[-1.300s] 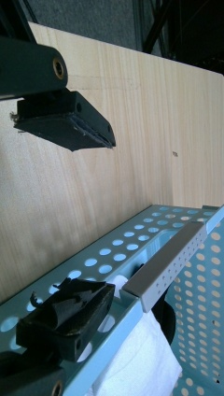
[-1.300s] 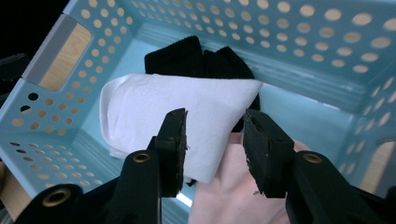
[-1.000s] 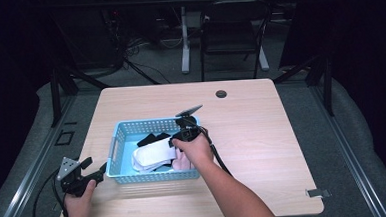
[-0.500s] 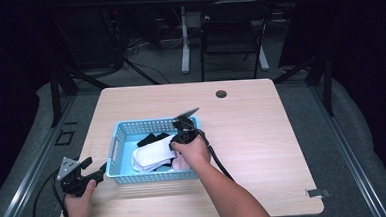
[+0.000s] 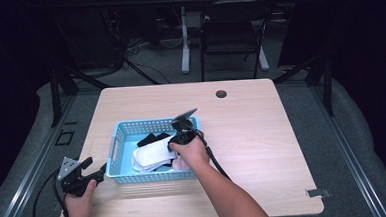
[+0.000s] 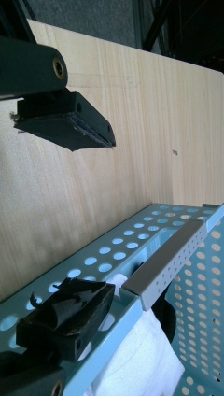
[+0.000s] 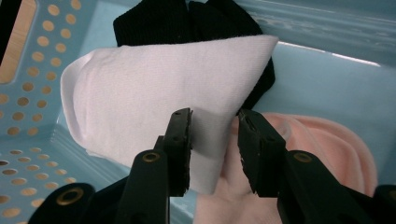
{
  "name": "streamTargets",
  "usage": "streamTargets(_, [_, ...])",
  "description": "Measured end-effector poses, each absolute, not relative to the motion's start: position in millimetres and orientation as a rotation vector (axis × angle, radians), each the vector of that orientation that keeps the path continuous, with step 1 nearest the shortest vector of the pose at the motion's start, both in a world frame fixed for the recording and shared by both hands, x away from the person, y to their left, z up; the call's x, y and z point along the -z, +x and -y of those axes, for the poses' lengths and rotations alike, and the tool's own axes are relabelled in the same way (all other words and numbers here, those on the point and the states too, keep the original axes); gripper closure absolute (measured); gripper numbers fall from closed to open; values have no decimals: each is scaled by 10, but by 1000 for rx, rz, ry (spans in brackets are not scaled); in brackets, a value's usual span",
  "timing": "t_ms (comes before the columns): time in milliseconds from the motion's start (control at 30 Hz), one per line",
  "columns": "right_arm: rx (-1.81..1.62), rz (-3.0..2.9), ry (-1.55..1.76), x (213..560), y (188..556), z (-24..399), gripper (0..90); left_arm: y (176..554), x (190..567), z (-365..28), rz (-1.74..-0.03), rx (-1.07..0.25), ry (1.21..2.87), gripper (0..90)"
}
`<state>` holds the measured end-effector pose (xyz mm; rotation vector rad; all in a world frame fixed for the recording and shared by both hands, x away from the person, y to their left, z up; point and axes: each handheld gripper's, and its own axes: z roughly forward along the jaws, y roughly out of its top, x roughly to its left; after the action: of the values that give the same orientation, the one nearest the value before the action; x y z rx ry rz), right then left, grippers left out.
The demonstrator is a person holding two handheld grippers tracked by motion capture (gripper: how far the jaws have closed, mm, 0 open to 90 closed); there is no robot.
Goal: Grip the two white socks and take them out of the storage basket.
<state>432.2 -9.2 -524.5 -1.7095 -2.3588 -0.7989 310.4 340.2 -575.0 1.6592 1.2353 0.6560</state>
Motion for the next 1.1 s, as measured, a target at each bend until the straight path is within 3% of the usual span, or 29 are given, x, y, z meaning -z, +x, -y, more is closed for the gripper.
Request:
streamTargets(133, [841, 2370, -1688, 5229, 4320, 76, 823, 3103, 5750, -3405, -1236, -655, 1658, 245])
streamTargets(200, [881, 2390, -1671, 5193, 4294, 68, 857, 3104, 5750, -3408, -1237, -654, 1657, 245])
streamTargets(767, [1273, 2816, -1270, 4564, 3707, -170, 868, 3102, 5750, -3399, -1236, -657, 1660, 245])
streamTargets(1100, [1461, 2879, -1175, 4212, 3522, -64, 871, 3101, 5749, -3401, -1236, -658, 1659, 245])
